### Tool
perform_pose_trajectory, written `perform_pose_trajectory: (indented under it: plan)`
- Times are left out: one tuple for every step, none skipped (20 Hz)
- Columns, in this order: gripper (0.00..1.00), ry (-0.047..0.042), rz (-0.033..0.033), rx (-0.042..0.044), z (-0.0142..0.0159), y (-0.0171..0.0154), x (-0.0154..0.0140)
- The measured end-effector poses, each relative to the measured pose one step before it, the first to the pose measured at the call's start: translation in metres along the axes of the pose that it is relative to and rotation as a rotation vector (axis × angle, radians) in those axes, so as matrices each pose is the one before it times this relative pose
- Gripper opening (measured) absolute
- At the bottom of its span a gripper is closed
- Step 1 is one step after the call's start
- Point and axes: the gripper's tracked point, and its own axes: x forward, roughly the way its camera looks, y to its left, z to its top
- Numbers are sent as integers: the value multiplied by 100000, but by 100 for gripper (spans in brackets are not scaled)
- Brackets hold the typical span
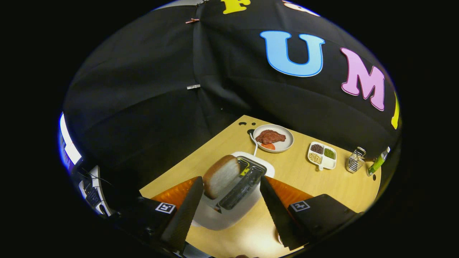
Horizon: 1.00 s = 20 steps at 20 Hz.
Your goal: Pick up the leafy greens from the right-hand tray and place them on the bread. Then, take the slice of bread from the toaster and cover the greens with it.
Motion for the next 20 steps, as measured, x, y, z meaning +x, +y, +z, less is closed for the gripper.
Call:
perform_pose_trajectory:
  plan:
    - [99,-82,127,-863,187,295,807]
    - [99,-365,-1060,-1609,258,261,745]
    - [99,62,-1345,-1833,-102,161,734]
    - [99,266,-1000,-1283,-184,171,840]
    - [99,1519,-1927,-116,-656,-136,844]
    - [99,2285,-1786,708,-794,-216,758]
    - [99,1701,-1535,1072,-598,-124,721]
    - [99,3,-1597,696,-109,-194,454]
    - [99,-606,-1071,32,303,-145,308]
    - [99,-287,-850,-465,98,61,311]
    - [99,460,-229,-258,-73,273,122]
    - [97,1067,-624,-387,-226,67,293]
    - [93,873,-326,339,-258,57,325]
    - [82,878,386,815,-23,198,83]
    - [71,-132,-280,815,195,160,-49]
    - [68,-30,-861,142,94,-49,282]
    - [64,726,-462,80,-21,23,-290]
    - [50,1587,160,468,-214,32,-10]
    - [44,1588,2080,830,-232,469,126]
    - [42,1161,2516,179,-224,395,-10]
